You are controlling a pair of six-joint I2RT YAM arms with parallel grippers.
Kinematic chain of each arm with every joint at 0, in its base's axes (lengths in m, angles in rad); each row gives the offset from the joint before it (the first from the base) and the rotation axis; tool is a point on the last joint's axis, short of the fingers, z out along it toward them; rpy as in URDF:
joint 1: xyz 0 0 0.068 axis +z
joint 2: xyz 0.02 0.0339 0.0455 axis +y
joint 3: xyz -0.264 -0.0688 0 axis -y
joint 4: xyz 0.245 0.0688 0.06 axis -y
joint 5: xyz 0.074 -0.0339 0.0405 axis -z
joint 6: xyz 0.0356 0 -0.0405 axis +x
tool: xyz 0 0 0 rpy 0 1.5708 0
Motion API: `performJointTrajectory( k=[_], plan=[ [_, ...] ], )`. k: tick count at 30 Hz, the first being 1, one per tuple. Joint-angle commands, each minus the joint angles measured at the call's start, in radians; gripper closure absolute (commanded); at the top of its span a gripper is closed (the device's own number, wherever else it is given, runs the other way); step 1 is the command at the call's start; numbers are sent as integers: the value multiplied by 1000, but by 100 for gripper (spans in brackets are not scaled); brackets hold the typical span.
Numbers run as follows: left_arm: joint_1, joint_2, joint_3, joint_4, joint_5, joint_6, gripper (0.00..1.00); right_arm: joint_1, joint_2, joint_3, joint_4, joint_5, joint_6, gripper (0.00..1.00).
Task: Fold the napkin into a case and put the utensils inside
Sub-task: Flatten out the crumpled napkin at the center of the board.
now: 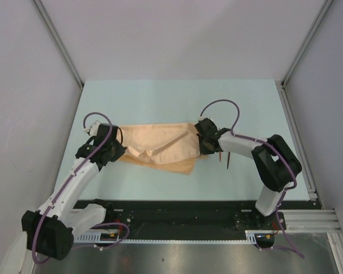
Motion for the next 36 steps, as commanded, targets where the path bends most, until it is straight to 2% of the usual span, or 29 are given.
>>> performJointTrajectory(
  k=[1,6,8,12,13,16,19,22,23,25,29,32,35,36],
  plan=[
    [6,-91,-6,30,28,59,100,22,-87,-3,-24,3,3,100],
    [26,-33,86,84,31,104,100,15,-173,86,-9,-38,6,100],
    [79,52,160,111,102,104,100,2,-162,94,52,-49,0,100],
    [127,232,350,156,99,118,100,-60,-57,185,204,-93,15,100],
    [133,275,443,157,87,137,100,-73,-23,243,227,-106,14,100],
    [155,422,600,179,50,158,100,-129,88,358,290,-147,32,100],
    [181,559,684,281,74,200,100,-177,183,447,396,-181,43,100],
    [207,694,709,458,109,263,100,-217,292,514,468,-260,67,100],
    [210,724,715,570,128,286,100,-225,313,549,502,-267,75,100],
    [221,832,775,608,139,297,100,-248,373,574,536,-287,104,100],
    [233,1010,885,791,221,355,100,-274,476,604,686,-305,141,100],
    [248,1131,970,907,327,365,100,-294,565,666,755,-321,205,100],
    [262,1241,1097,932,364,365,100,-300,660,788,746,-336,245,99],
    [262,1272,1156,946,373,368,100,-301,682,832,752,-334,261,96]
  ],
)
